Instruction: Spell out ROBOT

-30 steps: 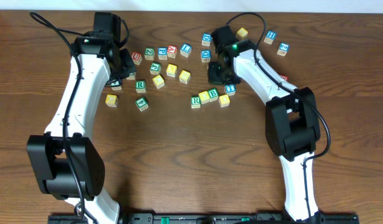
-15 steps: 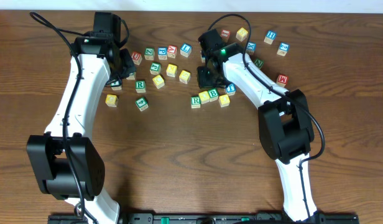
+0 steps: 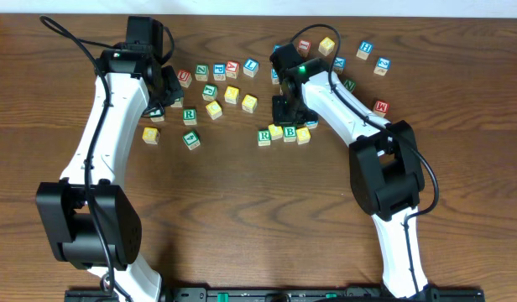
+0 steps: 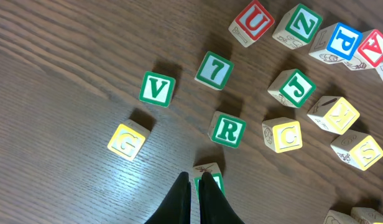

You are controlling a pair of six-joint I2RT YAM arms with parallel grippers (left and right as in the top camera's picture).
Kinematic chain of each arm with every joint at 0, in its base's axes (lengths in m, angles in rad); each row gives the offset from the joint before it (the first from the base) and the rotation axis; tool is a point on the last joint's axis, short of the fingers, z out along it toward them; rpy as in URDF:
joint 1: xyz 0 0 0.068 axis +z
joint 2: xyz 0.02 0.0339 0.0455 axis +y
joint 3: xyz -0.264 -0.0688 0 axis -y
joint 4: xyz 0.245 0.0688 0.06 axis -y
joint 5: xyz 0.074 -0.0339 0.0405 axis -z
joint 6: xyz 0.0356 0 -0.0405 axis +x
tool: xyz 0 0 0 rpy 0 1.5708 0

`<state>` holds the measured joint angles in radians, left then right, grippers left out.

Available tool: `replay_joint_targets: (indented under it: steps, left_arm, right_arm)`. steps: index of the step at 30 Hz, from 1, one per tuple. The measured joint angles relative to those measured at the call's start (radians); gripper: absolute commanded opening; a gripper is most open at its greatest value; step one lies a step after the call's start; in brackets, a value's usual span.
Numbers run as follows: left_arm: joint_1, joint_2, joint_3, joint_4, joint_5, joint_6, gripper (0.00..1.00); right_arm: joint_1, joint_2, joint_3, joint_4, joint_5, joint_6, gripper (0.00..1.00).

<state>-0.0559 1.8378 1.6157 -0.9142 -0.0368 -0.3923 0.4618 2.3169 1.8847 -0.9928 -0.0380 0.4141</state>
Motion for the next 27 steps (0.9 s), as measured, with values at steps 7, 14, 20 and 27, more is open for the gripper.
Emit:
replay_joint_targets:
  steps: [7,14,20,27]
  left_arm:
    - [0.0,0.0,0.0,-0.002,0.0,0.0,0.08]
    - [0.0,0.0,0.0,-0.003,0.0,0.0,0.07]
    - [0.0,0.0,0.0,-0.003,0.0,0.0,0.08]
    - [0.0,0.0,0.0,-0.003,0.0,0.0,0.08]
  right_arm:
    - [0.0,0.0,0.0,-0.01,0.013,0.026,0.01]
    - [-0.002,0.0,0.002,0.079,0.019,0.014,0.06]
    - [-0.006,0.0,0.006,0.169,0.0,-0.034,0.05]
    - [0.013,0.0,0.007,0.162,-0.029,-0.095,0.02]
